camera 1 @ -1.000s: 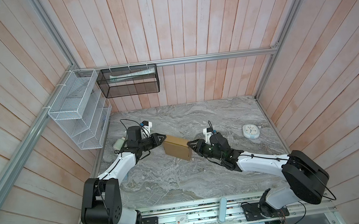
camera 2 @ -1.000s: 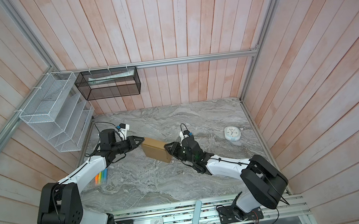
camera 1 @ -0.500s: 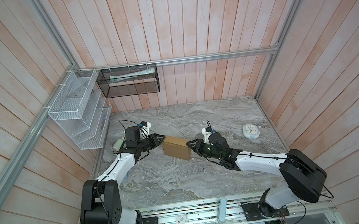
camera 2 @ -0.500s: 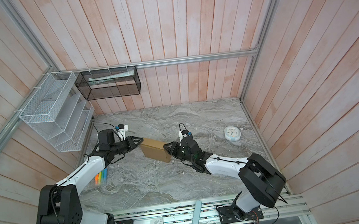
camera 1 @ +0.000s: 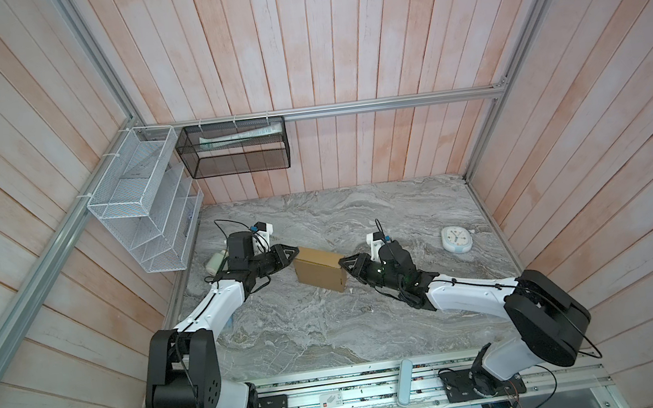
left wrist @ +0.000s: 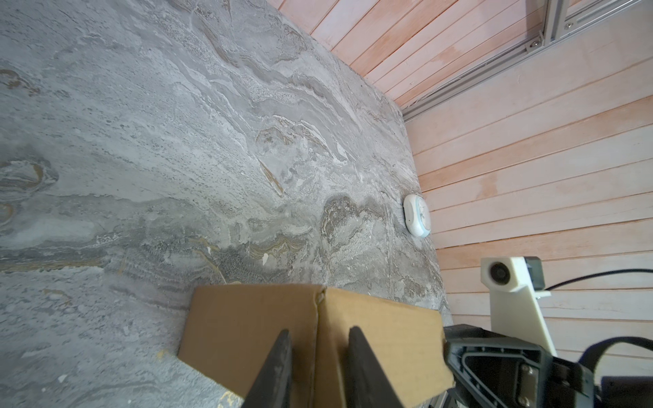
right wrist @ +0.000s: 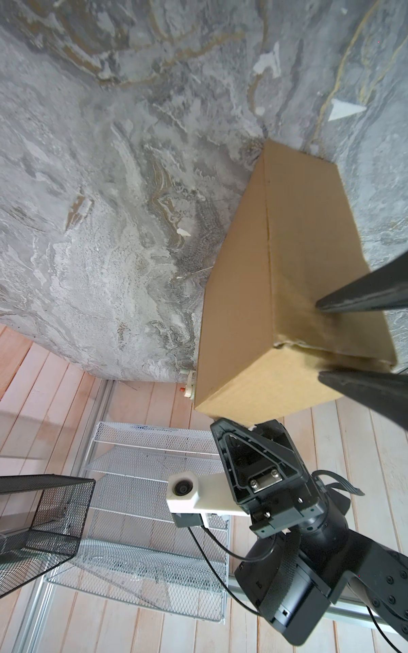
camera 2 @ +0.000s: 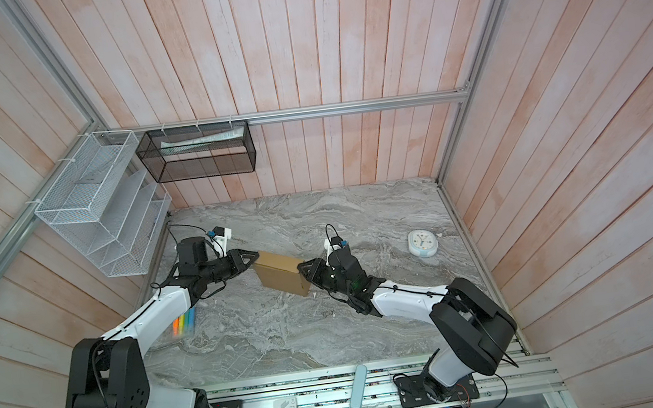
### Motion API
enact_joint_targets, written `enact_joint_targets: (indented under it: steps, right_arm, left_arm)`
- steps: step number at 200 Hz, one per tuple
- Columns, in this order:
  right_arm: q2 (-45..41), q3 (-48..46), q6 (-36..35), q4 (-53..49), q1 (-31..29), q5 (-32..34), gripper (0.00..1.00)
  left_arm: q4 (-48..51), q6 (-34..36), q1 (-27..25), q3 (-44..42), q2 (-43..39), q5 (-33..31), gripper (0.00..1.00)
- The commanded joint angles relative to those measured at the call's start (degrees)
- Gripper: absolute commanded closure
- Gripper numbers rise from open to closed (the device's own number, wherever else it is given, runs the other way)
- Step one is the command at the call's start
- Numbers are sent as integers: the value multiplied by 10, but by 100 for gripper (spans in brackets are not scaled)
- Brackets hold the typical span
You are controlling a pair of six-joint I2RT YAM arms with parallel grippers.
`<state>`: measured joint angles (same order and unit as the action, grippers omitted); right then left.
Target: Fold the paper box
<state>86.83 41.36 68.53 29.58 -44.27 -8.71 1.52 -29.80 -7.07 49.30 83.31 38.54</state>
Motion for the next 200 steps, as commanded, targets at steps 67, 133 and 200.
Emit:
enact_joint_targets:
  steps: [67, 133, 200]
  right_arm:
    - [40, 5, -31, -42, 0, -1, 80]
    - [17, 64, -99, -118, 28, 4, 61]
    - [21, 137, -154, -186, 46, -16, 54]
  left_arm:
    - [12, -4, 0, -31, -9, -1, 71]
    - [29, -10, 4, -29, -33, -8, 69]
    - [46, -10, 26, -28, -63, -11, 63]
